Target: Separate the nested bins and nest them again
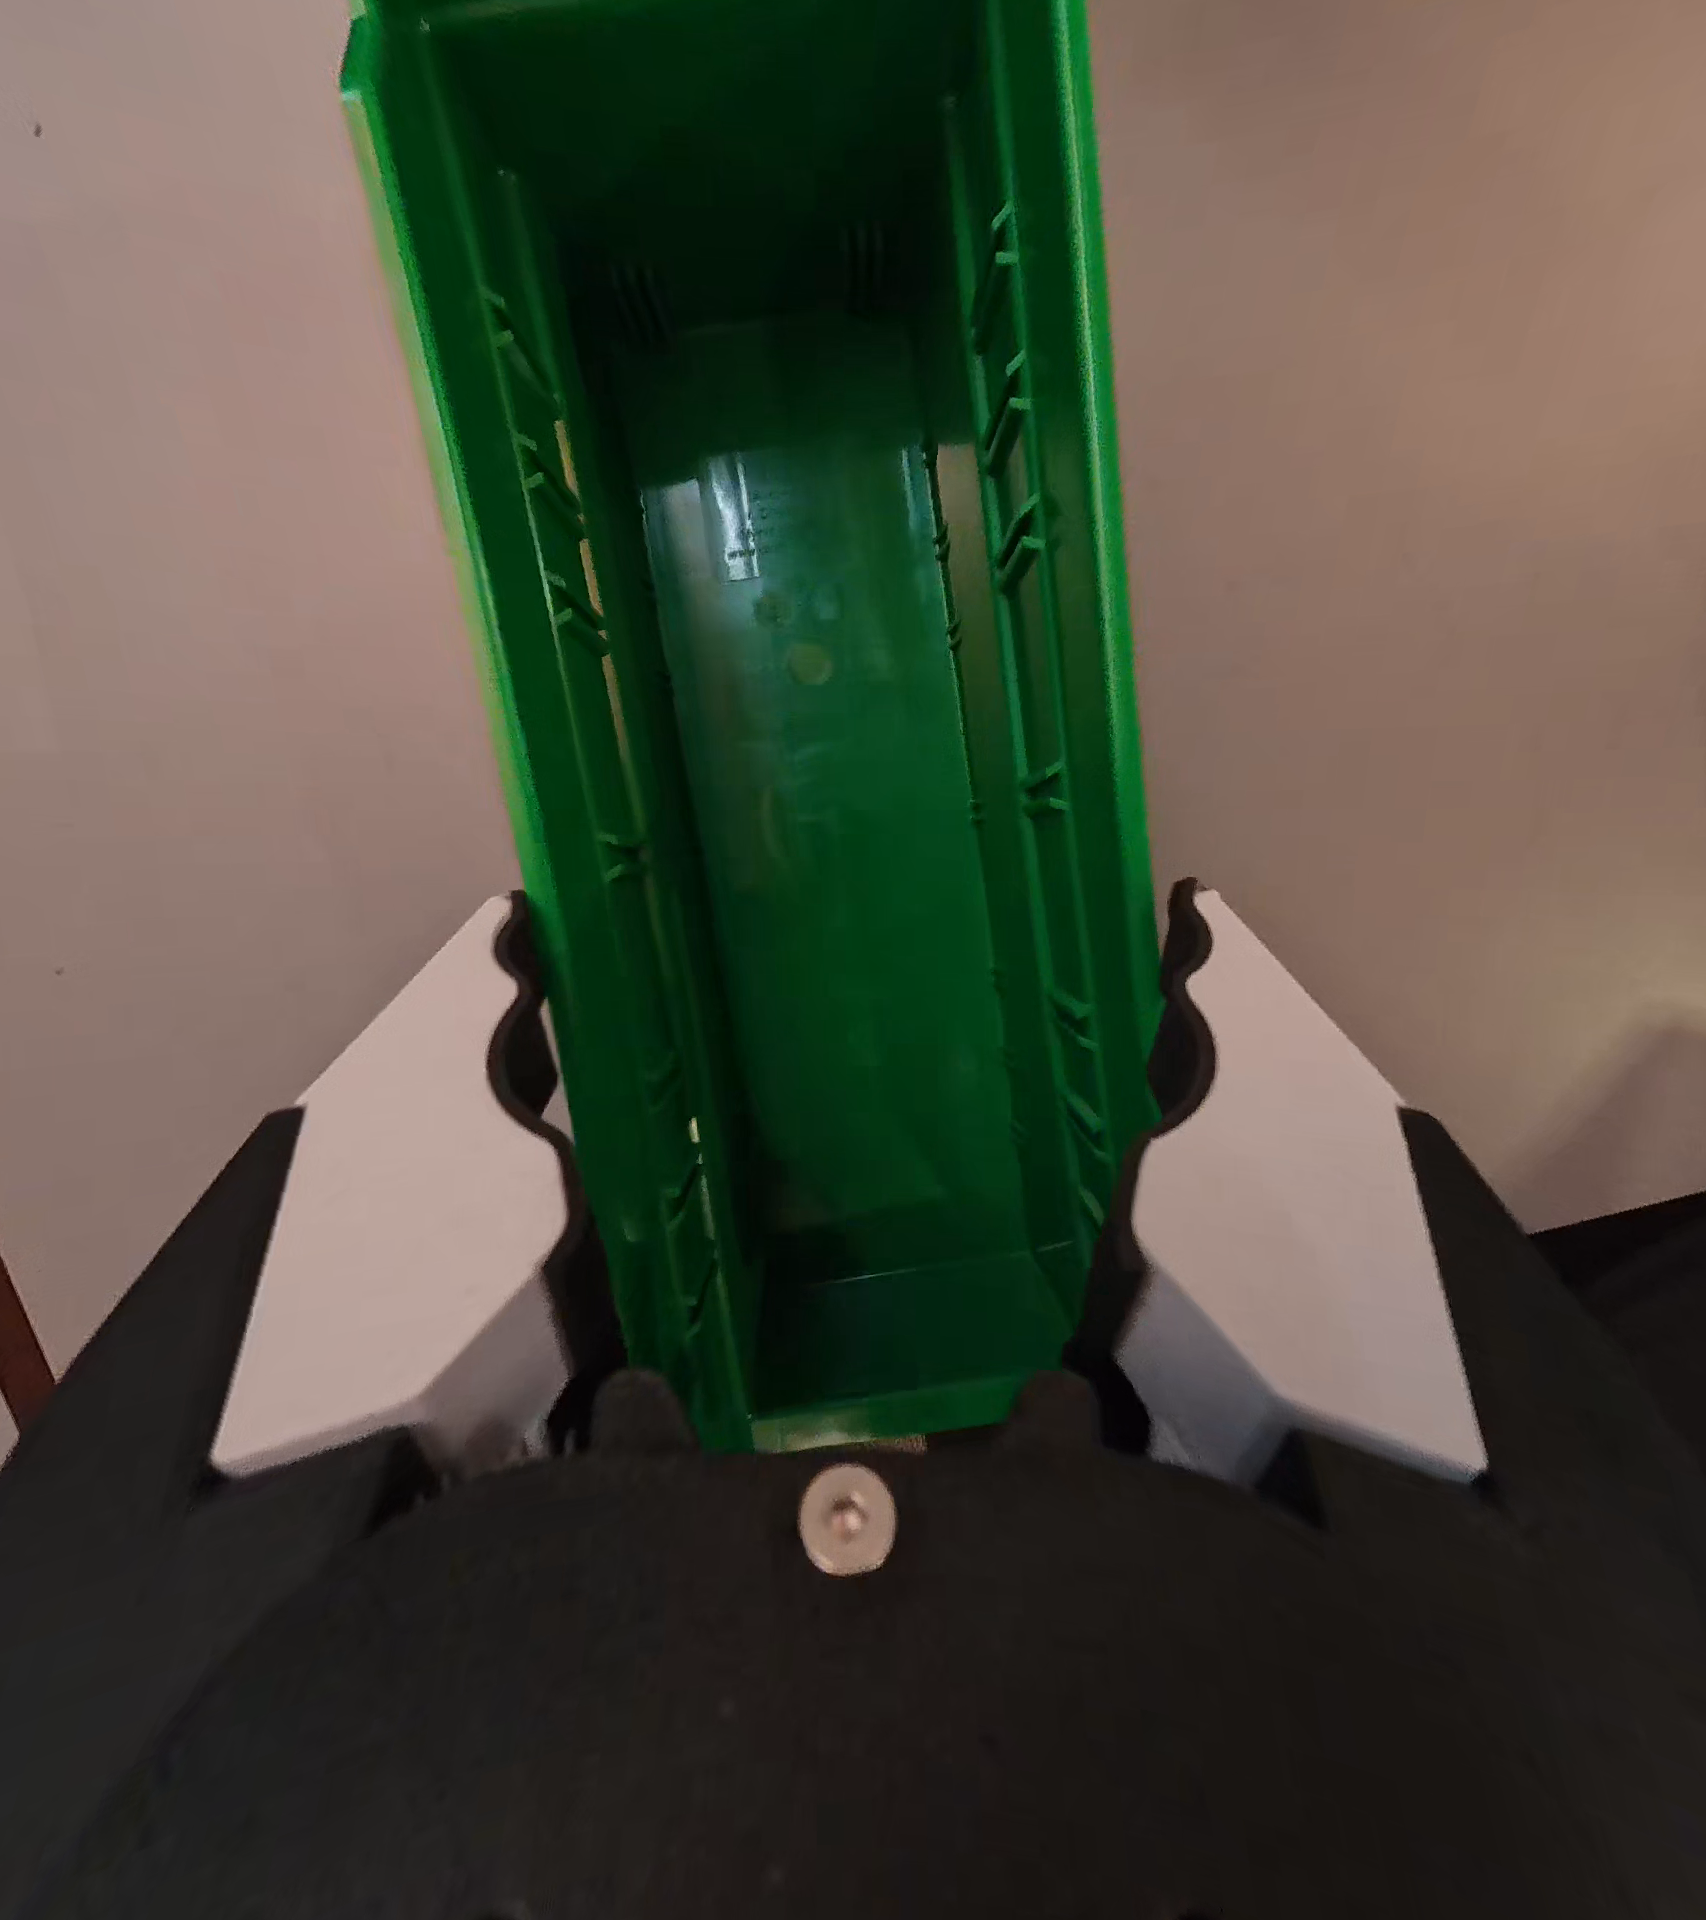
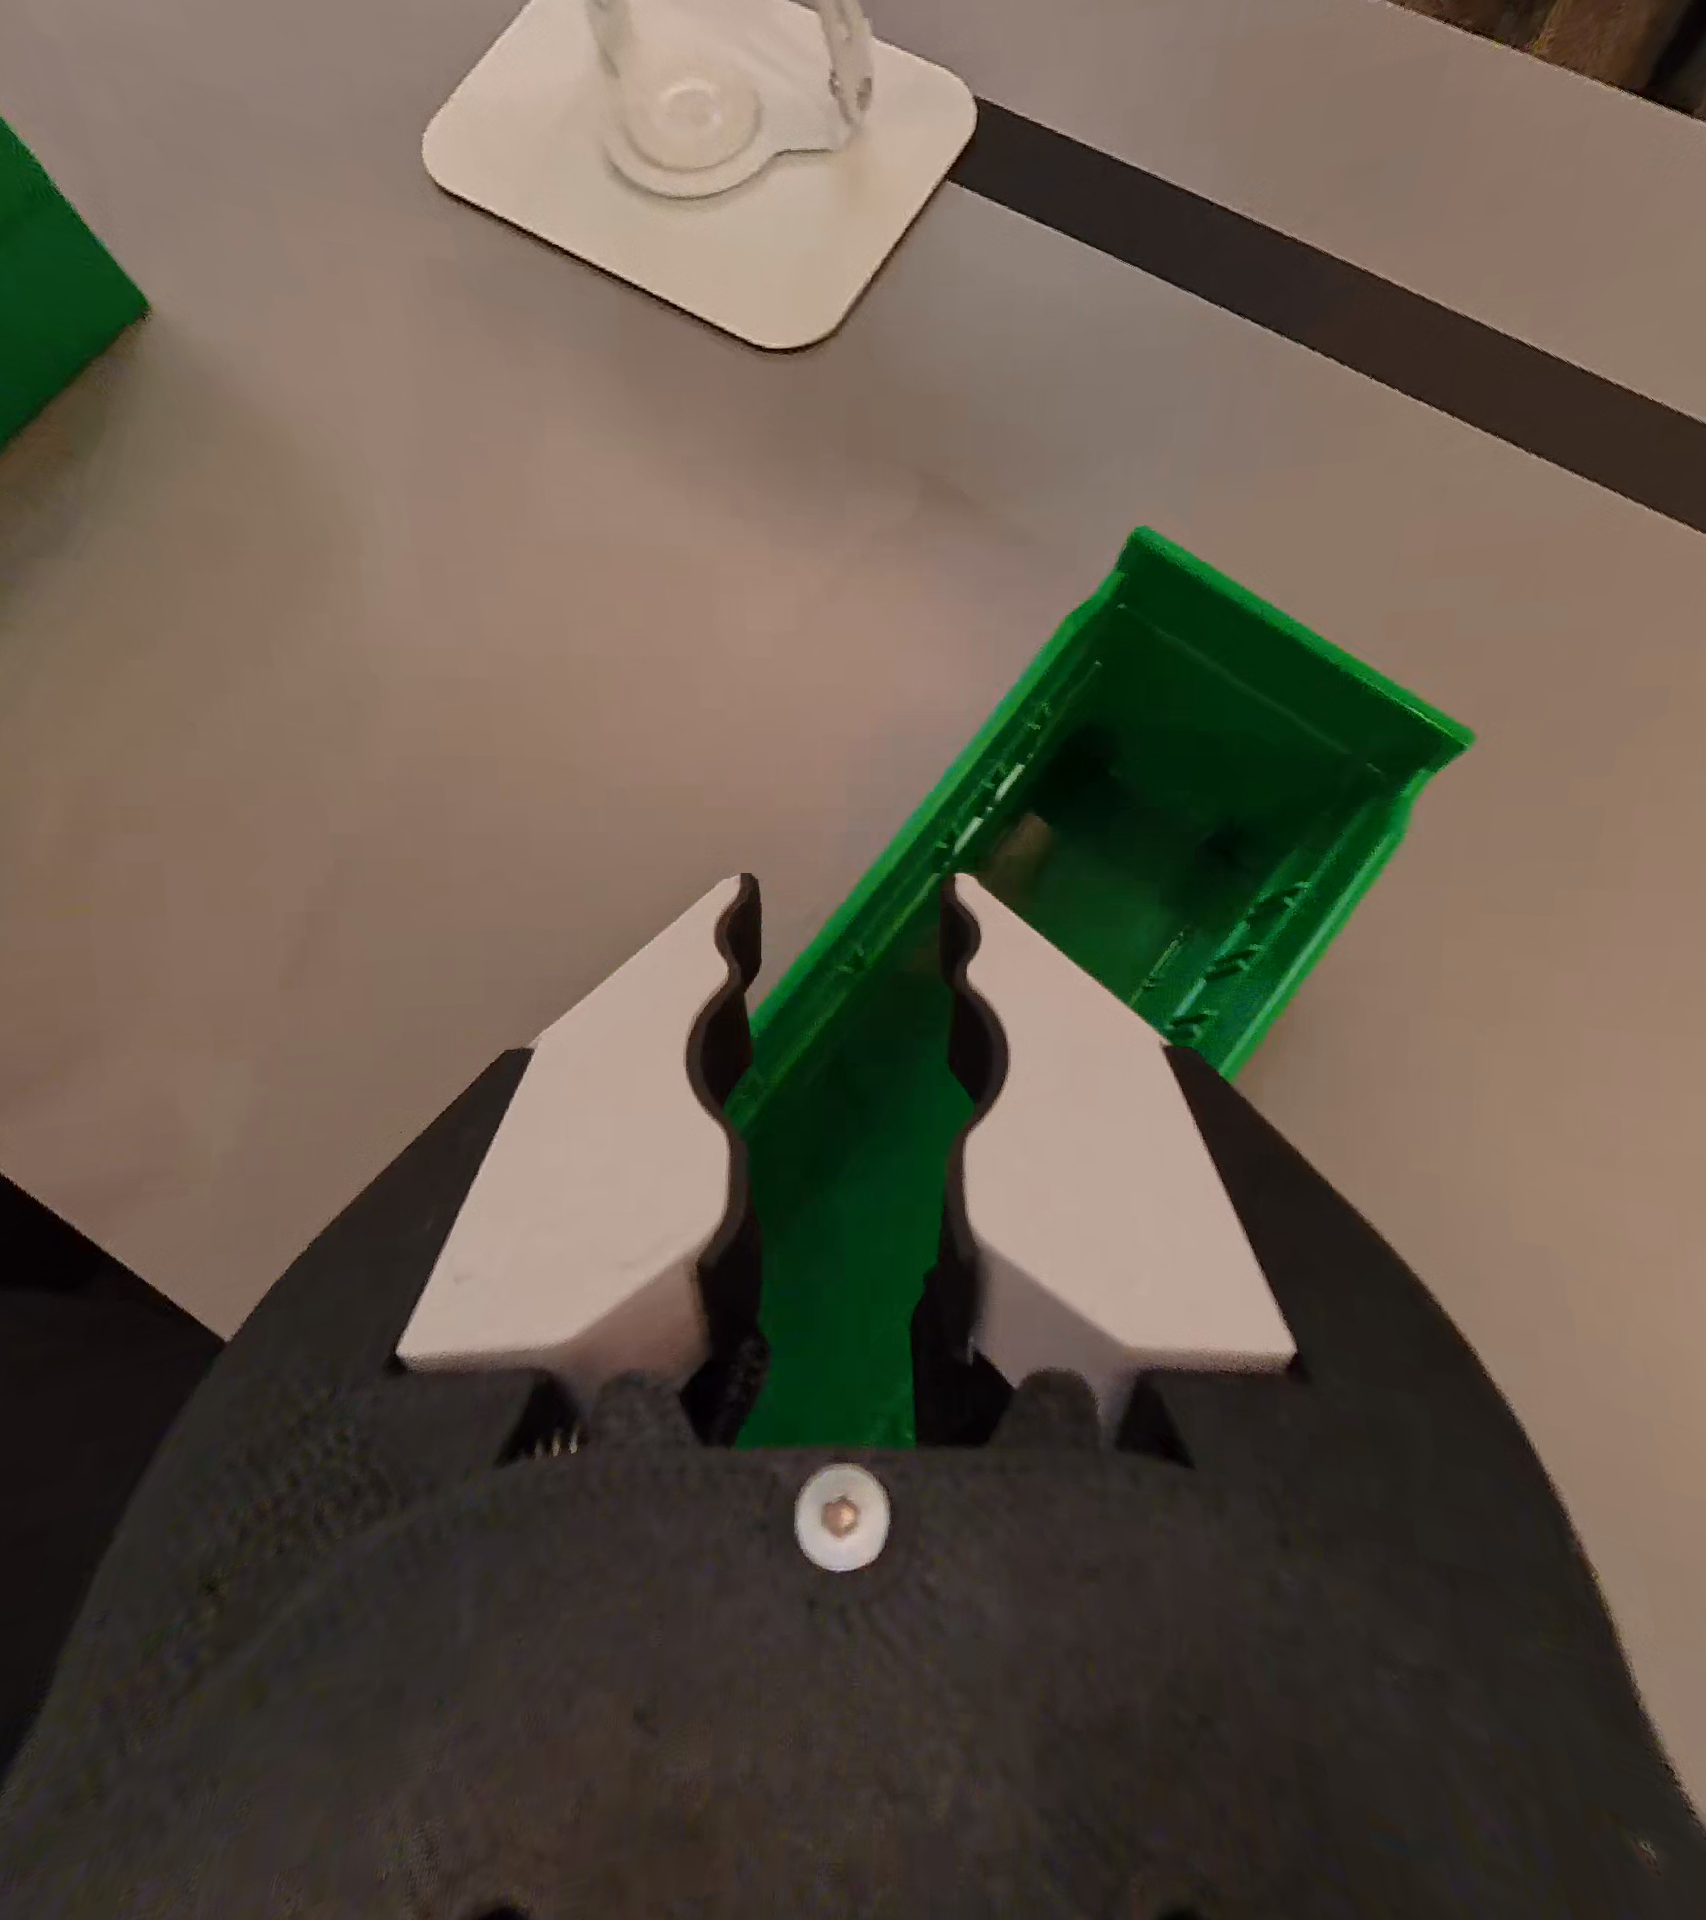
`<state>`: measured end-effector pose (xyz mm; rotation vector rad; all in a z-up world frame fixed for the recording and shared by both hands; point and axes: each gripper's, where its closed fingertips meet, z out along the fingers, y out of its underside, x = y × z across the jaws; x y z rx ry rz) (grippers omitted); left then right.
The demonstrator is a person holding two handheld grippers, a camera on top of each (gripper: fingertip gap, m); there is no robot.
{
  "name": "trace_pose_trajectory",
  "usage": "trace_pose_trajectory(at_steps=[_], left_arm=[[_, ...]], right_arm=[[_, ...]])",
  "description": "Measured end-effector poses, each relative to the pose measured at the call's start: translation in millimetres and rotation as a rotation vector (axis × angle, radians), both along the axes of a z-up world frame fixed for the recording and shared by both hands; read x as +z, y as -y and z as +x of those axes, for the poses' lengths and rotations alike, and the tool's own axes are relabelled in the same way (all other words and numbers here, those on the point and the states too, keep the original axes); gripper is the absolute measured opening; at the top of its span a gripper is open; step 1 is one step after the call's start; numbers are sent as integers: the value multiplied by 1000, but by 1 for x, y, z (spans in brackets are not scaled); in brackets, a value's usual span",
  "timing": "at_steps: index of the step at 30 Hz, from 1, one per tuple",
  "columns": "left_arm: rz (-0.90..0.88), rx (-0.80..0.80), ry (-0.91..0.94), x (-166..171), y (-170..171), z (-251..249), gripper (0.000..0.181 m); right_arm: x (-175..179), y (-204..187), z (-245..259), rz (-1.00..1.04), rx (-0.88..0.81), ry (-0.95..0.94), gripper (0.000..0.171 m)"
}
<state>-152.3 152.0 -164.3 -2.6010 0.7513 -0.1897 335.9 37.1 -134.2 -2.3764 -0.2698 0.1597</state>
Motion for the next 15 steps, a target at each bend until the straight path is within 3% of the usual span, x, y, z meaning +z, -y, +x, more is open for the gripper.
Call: trace_pose_trajectory(at_steps=[15], left_arm=[[73,45,36,7,-10,-28,103]], right_arm=[[-2,-1,-37,2,70,-32,29]])
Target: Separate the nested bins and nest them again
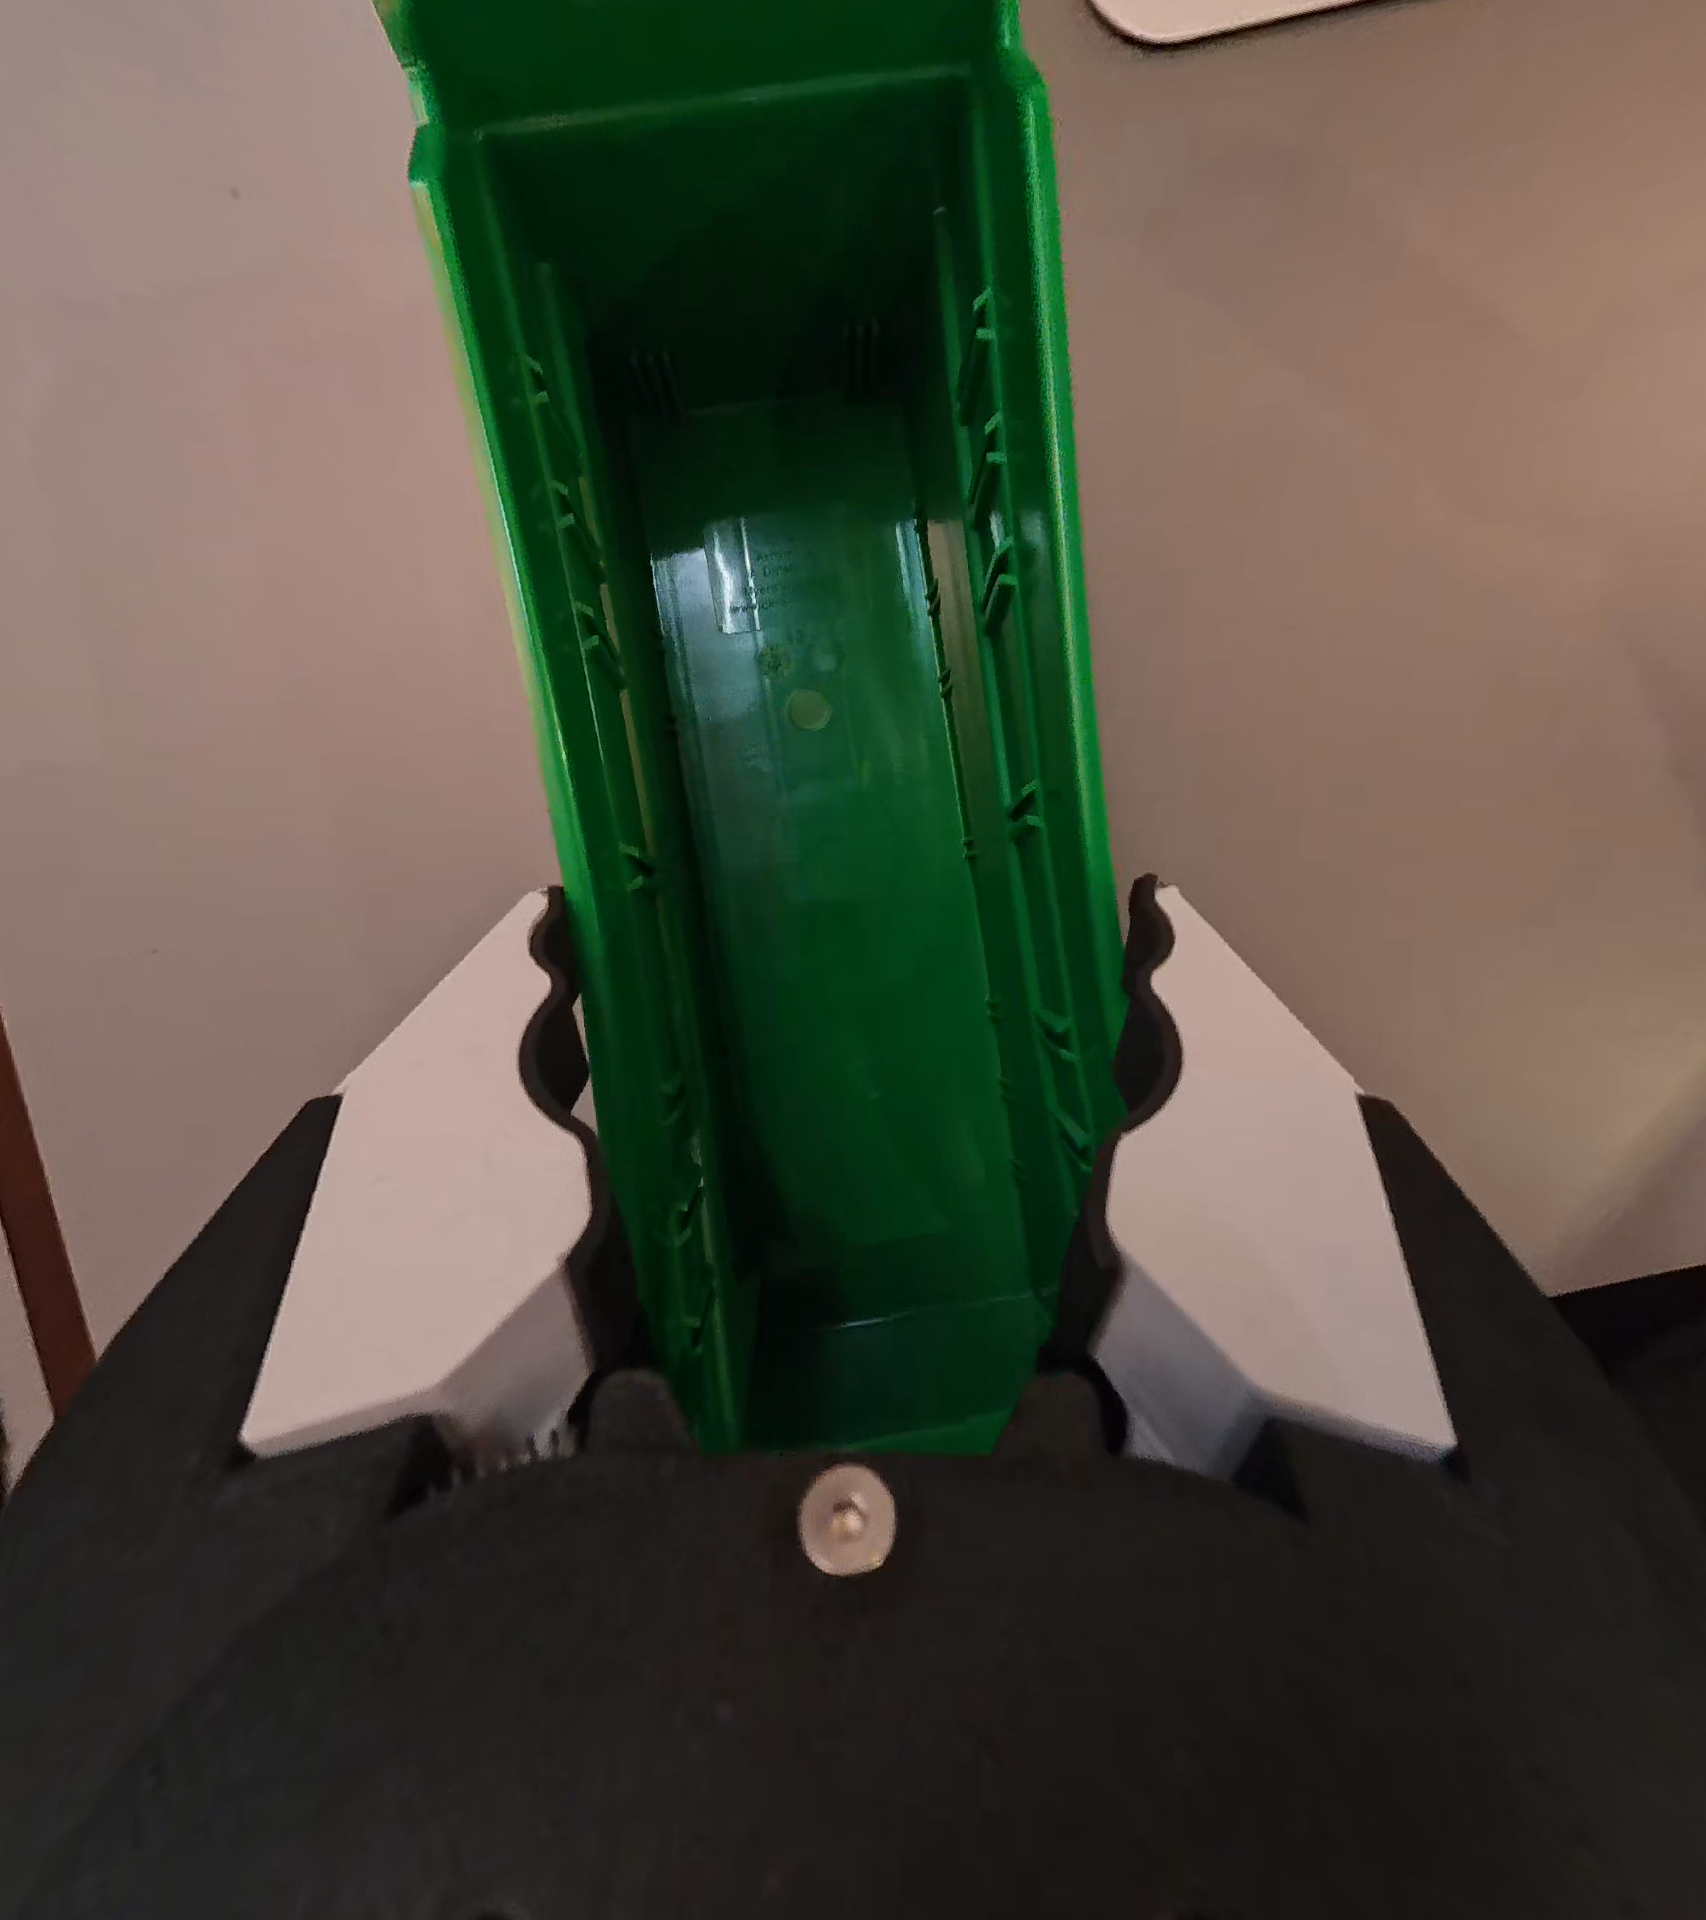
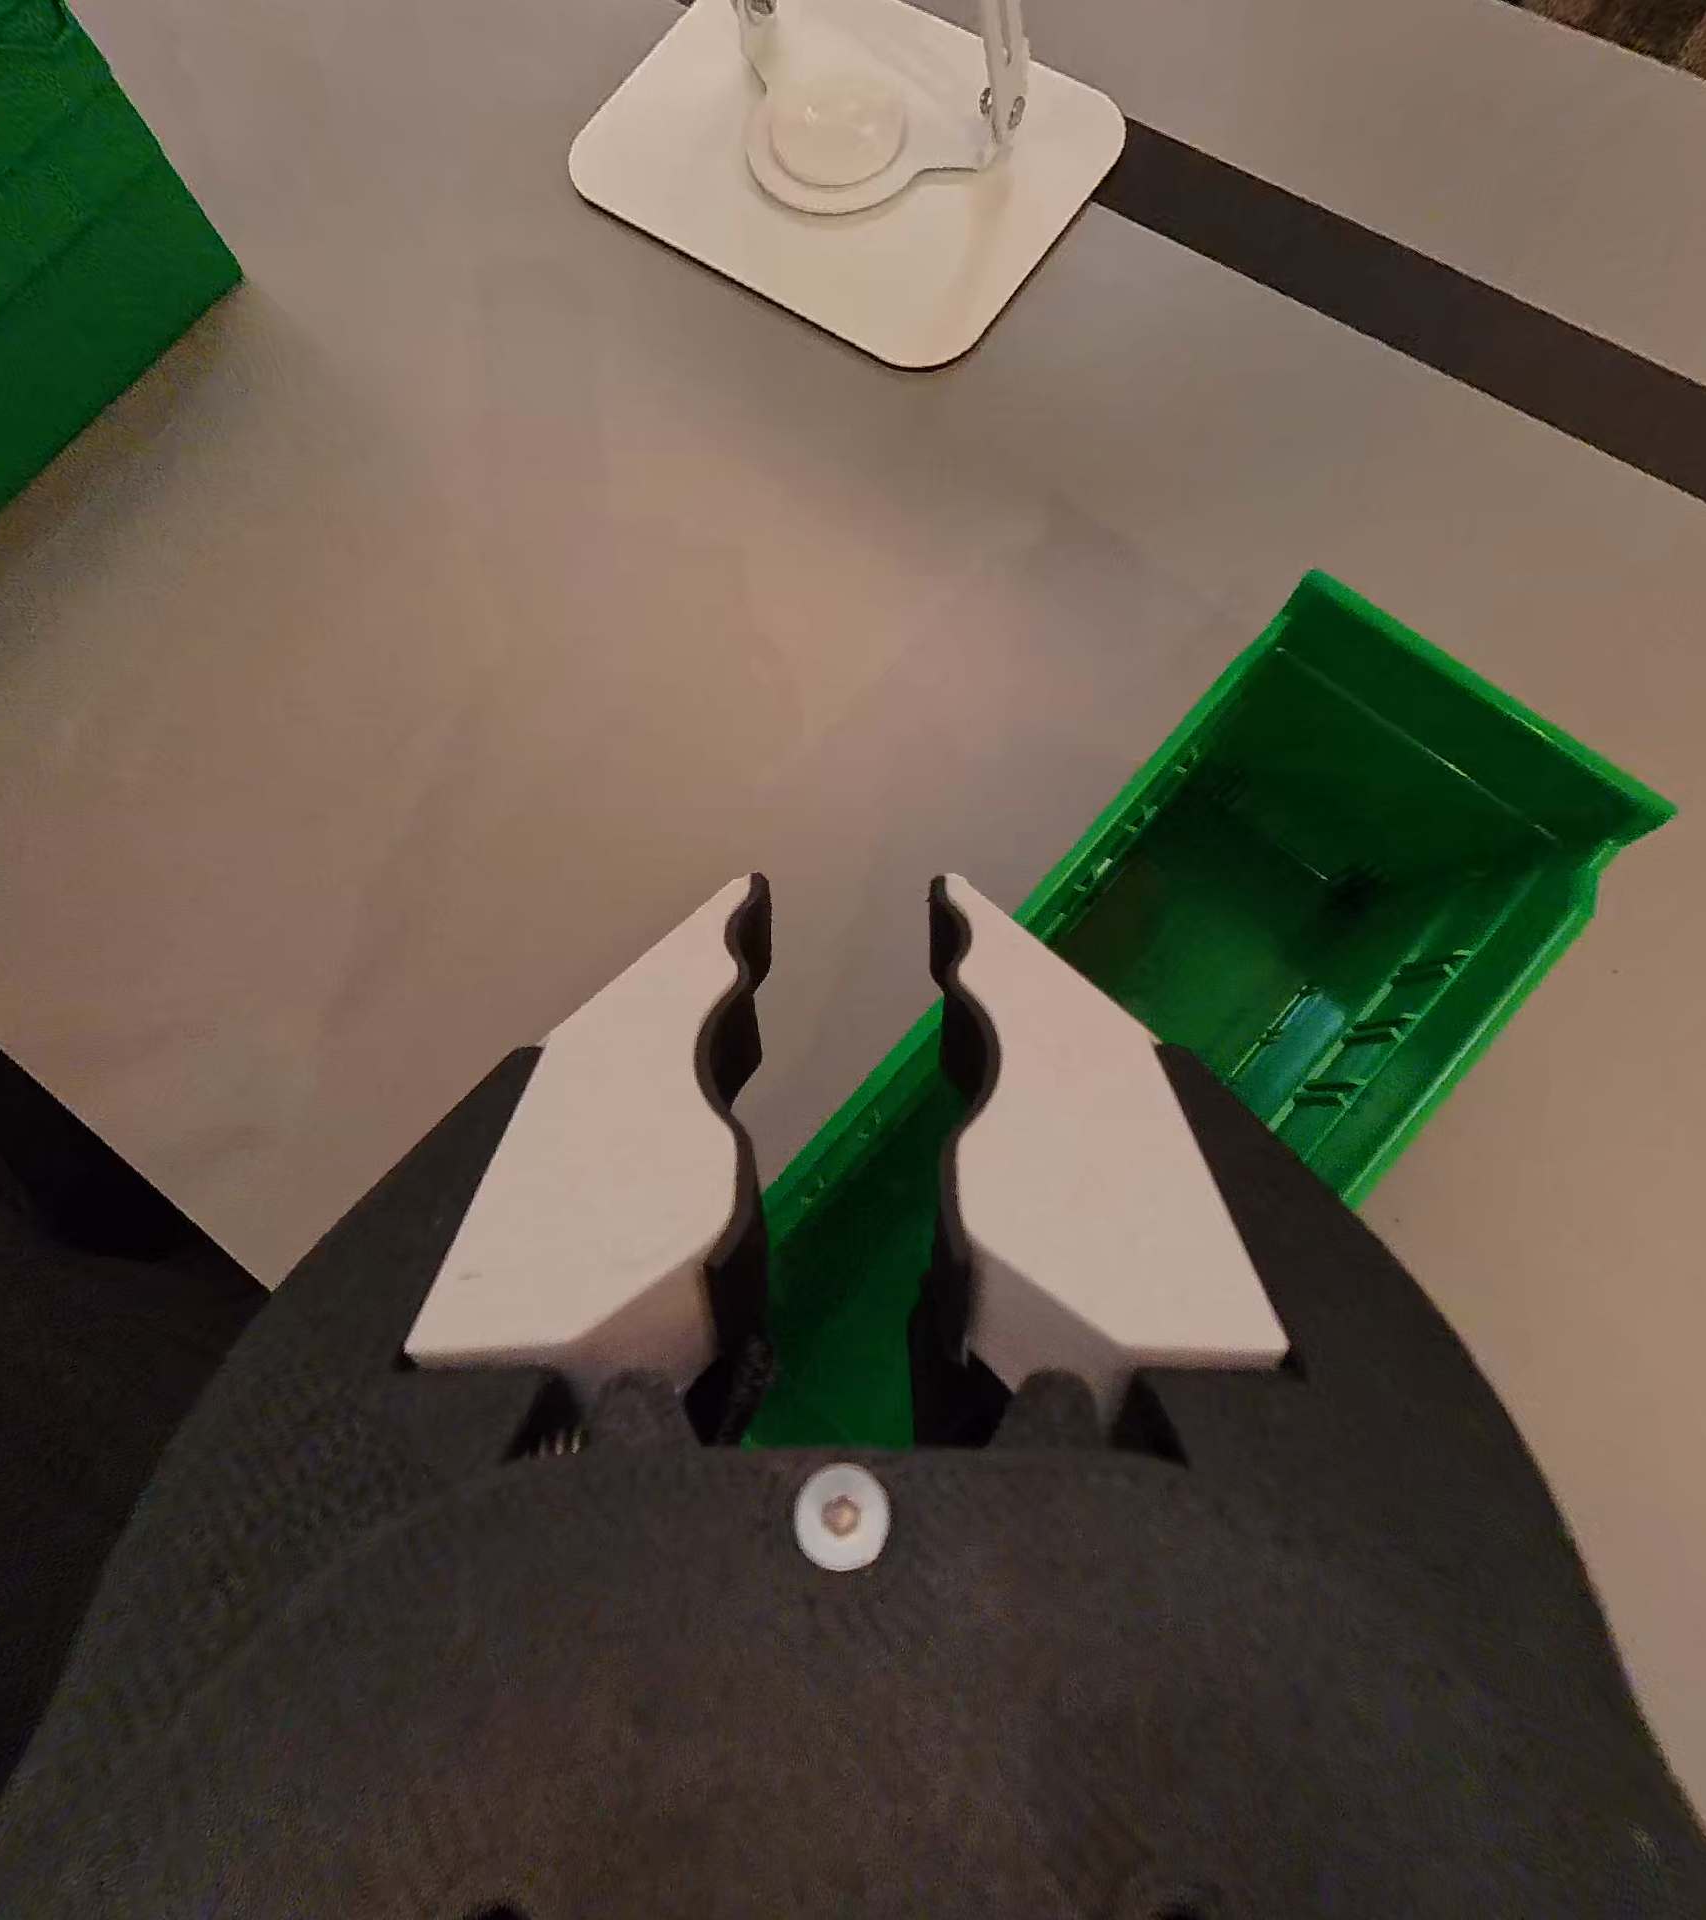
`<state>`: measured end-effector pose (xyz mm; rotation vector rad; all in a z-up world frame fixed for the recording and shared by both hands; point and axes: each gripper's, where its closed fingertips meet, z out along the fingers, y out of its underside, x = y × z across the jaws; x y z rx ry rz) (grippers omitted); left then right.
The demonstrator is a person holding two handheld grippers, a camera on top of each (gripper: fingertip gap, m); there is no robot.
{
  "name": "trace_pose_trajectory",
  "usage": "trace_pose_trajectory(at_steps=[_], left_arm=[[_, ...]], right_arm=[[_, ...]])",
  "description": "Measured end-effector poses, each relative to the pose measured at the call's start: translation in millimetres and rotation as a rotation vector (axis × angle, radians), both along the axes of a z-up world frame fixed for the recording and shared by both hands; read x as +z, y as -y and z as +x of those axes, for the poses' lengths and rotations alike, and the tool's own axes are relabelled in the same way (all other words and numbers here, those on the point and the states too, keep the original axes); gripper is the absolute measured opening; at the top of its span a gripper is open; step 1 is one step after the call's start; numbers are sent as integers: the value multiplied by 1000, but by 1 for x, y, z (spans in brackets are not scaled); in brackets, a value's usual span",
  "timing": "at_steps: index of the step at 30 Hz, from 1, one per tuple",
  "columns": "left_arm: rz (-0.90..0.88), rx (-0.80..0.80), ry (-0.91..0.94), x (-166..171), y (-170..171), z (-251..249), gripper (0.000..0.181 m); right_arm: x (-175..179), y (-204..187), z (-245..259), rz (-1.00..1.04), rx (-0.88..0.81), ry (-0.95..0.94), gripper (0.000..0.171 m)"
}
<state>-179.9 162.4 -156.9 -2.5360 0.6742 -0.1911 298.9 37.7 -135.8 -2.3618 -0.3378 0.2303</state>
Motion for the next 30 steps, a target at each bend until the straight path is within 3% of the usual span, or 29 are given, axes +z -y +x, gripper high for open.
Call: trace_pose_trajectory(at_steps=[23,30], left_arm=[[68,22,144,32,-9,-11,102],[121,28,151,58,-8,-12,101]], right_arm=[[3,1,-5,18,12,-14,25],[6,2,-4,29,10,-27,25]])
